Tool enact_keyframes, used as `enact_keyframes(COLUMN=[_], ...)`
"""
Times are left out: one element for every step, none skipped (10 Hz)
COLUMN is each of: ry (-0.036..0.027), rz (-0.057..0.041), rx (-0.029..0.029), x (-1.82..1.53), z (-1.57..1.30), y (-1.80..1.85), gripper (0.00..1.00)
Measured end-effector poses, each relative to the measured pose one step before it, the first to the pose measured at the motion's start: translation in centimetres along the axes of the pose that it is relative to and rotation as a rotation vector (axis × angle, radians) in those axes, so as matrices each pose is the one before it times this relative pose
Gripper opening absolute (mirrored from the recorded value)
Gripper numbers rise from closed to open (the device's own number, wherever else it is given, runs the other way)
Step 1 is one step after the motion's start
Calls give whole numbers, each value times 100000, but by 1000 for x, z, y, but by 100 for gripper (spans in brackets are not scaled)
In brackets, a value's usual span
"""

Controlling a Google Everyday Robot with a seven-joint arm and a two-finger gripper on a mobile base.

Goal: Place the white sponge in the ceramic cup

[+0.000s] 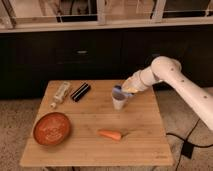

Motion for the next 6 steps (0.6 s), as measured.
enact_keyframes(ry=[25, 61, -109, -301, -202, -47], rz=[189, 44, -7, -13, 224, 154], rx=[225, 162, 238, 178, 265, 215], x=[305, 270, -49, -179, -77, 22], z=[-184, -135, 28, 174, 69, -41], y=[-33, 10, -89, -125, -128, -92], gripper=[39, 39, 39, 39, 39, 39])
